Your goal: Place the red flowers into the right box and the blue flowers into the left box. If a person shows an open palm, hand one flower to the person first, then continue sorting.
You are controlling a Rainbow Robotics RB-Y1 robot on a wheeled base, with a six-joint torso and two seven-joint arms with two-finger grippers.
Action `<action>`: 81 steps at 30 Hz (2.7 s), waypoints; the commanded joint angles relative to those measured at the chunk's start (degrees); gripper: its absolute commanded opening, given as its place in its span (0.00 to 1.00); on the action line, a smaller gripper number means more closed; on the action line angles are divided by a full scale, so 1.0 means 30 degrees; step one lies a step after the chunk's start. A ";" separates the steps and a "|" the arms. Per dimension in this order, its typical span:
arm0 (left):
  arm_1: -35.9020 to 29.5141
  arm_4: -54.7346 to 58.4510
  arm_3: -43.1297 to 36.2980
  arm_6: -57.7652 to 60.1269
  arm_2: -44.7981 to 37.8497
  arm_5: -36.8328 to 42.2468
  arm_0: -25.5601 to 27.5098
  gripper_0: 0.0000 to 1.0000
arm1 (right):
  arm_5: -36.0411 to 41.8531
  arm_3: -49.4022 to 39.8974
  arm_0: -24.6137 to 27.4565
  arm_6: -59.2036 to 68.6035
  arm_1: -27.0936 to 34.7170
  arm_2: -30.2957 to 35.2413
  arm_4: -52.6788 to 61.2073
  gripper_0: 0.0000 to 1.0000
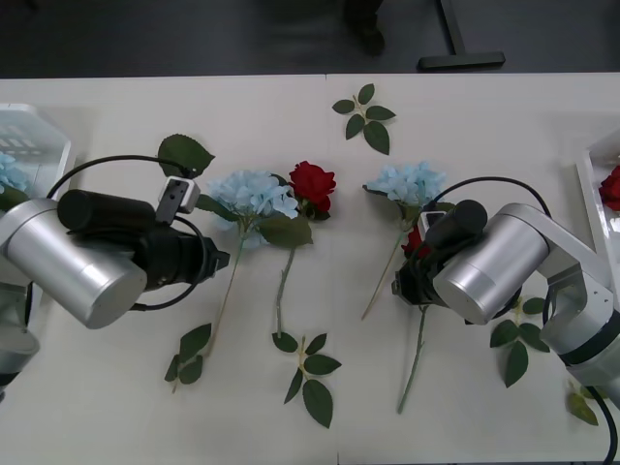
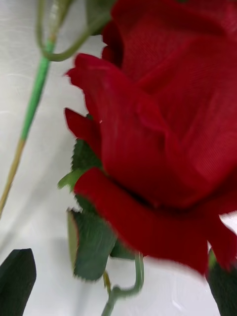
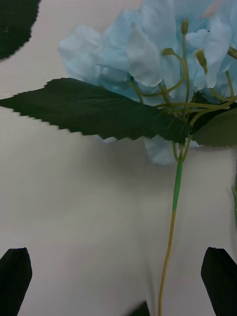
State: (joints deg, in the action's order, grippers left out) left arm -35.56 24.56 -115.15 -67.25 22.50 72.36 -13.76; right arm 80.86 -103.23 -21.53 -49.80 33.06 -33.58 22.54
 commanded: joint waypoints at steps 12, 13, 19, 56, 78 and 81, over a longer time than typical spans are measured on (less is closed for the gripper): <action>0.2594 -0.1479 0.6509 0.1587 0.3514 -0.3233 -0.3968 1.00 | -0.1083 0.1335 -0.0146 0.1512 -0.0738 -0.0026 -0.0249 0.00; 0.2594 -0.1479 0.6539 0.1587 0.3514 -0.3262 -0.3938 0.85 | -0.1083 0.1335 -0.0175 0.1571 -0.0738 -0.0026 -0.0220 0.00; 0.2594 -0.1450 0.6539 0.1763 0.3514 -0.3262 -0.3938 0.00 | -0.1083 0.1335 -0.0263 0.1805 -0.0503 -0.0026 -0.0132 0.00; -0.6810 0.4878 -0.7934 0.1382 -0.9230 0.6552 0.3415 0.00 | 0.0528 0.9010 -0.4599 -0.7394 0.7788 0.7532 0.6284 0.00; -0.6810 0.4878 -0.7934 0.1382 -0.9230 0.6552 0.3415 0.00 | -0.7646 0.9626 -1.0986 -1.2755 0.4858 0.9671 1.4107 0.00; -0.6810 0.4878 -0.7934 0.1382 -0.9230 0.6552 0.3415 0.00 | -1.0341 0.9626 -1.1718 -1.4601 0.4096 0.9671 1.5571 0.00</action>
State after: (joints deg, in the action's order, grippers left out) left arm -53.78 38.81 -137.67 -64.24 -4.78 91.61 -3.92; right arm 53.83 -74.05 -51.83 -86.45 48.07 -5.95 66.62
